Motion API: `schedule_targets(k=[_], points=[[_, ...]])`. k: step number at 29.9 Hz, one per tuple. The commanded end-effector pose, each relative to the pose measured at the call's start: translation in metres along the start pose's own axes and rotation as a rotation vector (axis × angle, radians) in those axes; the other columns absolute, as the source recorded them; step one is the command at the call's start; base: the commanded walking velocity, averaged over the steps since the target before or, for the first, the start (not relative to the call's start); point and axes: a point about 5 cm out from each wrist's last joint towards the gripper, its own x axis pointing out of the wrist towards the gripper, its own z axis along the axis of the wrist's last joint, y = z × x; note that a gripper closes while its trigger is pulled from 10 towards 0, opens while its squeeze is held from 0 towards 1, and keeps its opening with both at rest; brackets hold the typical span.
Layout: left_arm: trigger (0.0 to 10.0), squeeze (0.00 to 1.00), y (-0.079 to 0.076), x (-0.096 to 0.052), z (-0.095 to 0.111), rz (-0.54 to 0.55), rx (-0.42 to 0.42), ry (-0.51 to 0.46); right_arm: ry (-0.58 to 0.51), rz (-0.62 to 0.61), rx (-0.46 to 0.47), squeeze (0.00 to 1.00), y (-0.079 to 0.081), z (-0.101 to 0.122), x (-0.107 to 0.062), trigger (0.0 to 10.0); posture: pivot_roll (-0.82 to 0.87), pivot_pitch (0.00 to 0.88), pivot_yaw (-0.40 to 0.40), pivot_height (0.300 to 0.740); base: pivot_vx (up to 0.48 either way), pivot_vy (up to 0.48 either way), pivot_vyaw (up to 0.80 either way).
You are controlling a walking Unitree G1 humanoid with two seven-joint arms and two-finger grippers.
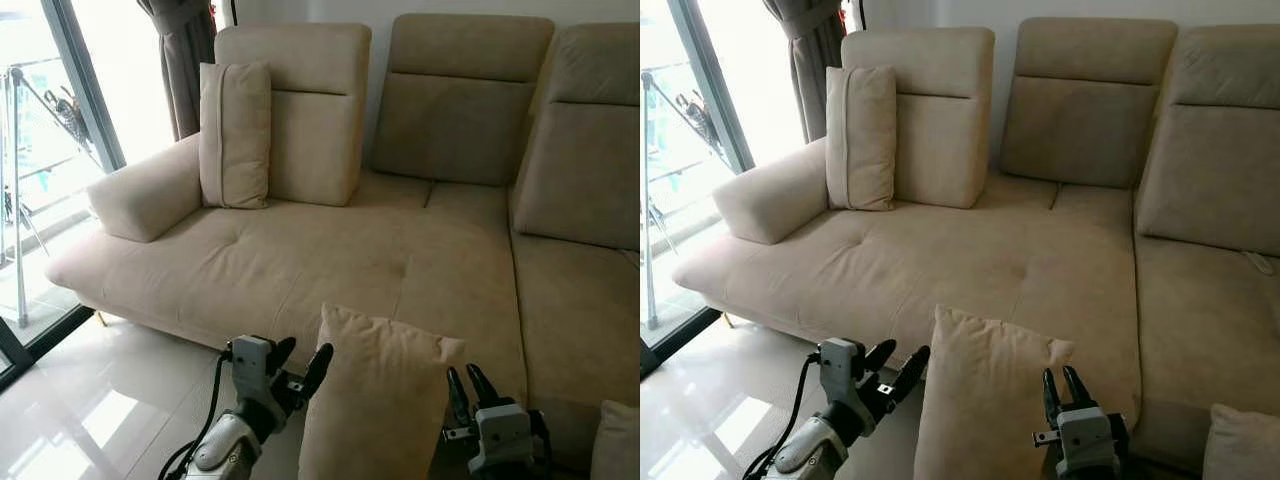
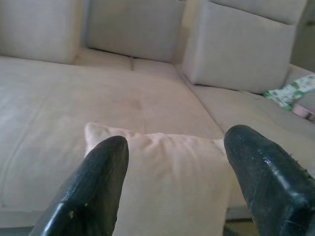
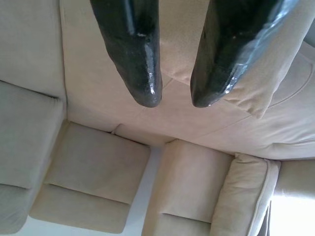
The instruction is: Move the pillow to the sofa from floor
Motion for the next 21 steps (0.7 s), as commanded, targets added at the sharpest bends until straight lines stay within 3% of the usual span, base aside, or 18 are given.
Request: schedule_targets(k=[1,12,21], points=[[10.0,0.0,-0.0029,0.0005,-0.0037,-0.016,-0.019,0.004,0.004,0.006,0.003,0.0,0.0038,0.001,-0.0008,10.0,0.16,0.006,0.05,0.545,0.285,0.0,0.0],[10.0,0.0,-0.0069,-0.0003,-0.0063,-0.04,-0.01,0.01,0.032,0.022,-0.006,0.0,0.0047,0.0013,-0.0009,10.0,0.16,0.003,0.045,0.545,0.272,0.0,0.0],[10.0,0.0,-0.0077,-0.0005,-0.0059,-0.051,-0.021,0.0,0.04,0.032,-0.011,0.0,0.0066,0.0016,0.0011,10.0,0.17,0.004,0.044,0.545,0.0,0.0,0.0]])
